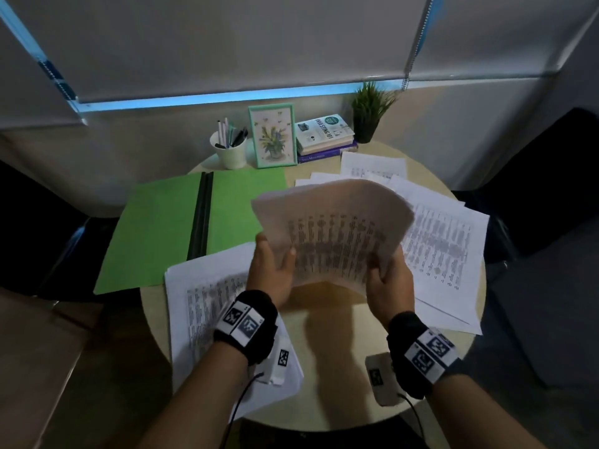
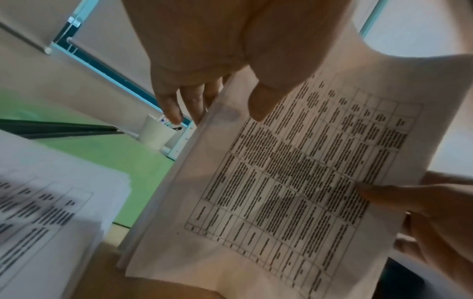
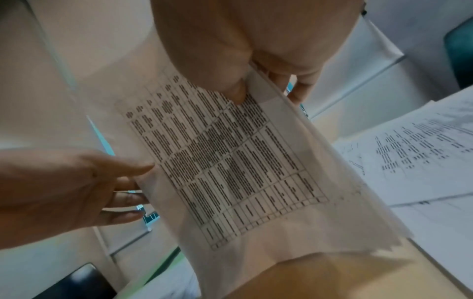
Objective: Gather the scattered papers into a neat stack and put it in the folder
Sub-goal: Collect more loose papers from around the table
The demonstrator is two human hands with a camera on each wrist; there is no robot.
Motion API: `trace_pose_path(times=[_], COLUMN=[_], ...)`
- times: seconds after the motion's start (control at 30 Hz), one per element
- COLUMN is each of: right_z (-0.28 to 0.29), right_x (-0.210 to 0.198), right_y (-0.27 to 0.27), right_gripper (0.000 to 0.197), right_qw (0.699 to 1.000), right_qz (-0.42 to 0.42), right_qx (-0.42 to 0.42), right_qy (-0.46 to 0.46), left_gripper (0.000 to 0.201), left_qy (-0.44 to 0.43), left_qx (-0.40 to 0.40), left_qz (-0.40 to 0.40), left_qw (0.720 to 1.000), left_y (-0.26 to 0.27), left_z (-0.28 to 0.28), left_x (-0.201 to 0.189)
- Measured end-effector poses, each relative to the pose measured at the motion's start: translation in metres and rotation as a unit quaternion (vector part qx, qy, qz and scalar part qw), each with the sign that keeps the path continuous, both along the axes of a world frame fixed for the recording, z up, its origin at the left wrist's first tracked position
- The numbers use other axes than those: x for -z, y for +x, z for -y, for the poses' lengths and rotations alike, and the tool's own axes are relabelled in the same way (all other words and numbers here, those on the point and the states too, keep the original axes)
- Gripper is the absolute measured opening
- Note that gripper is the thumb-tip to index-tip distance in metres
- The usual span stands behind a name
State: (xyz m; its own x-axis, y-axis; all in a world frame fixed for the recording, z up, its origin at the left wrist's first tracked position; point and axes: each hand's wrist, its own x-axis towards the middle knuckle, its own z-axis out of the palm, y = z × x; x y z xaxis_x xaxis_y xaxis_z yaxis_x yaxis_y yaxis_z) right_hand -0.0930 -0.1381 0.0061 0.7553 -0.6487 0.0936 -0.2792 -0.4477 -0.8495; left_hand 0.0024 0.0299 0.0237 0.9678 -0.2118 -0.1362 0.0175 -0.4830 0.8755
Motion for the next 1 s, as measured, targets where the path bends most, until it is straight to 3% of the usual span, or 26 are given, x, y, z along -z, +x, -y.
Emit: trace_pose_path(times=[0.1,0.23,0.37,0.47,0.57,0.8,1.0], right_z=[0.001,-0.011,-0.036,-0.064,-0.094,-0.146,-0.156], right_x=[-0.01,-0.044,-0.06,-0.044,-0.011,0.045,0.054], right_y=[0.007,0.029,0.054,0.07,0.077,0.068,0.073], right_gripper=[0.023,0.017,0.032,0.045,0.045,0.029,0.032], right_qw=[0.999,0.995,0.991,0.983,0.961,0.937,0.929], right_qz=[0.007,0.061,0.055,-0.025,-0.139,-0.25,-0.267], right_qx=[-0.013,-0.05,-0.113,-0.178,-0.213,-0.233,-0.253], right_qy=[-0.049,-0.061,-0.042,0.047,0.112,0.076,0.038], left_gripper=[0.04,0.045,0.033,0.039,0.042,0.042,0.04], left_qy=[0.037,0.039,0.021,0.04,0.069,0.122,0.136], left_qx=[0.002,-0.054,-0.126,-0.175,-0.208,-0.252,-0.26], left_qz=[0.02,0.046,0.078,0.041,-0.017,-0.133,-0.149], left_qw=[0.999,0.997,0.989,0.983,0.976,0.951,0.944], left_y=[0.004,0.01,0.02,0.027,0.021,-0.014,-0.012], left_z=[0.001,-0.007,-0.044,-0.083,-0.12,-0.169,-0.184], left_x=[-0.005,-0.029,-0.03,-0.016,0.009,0.068,0.083])
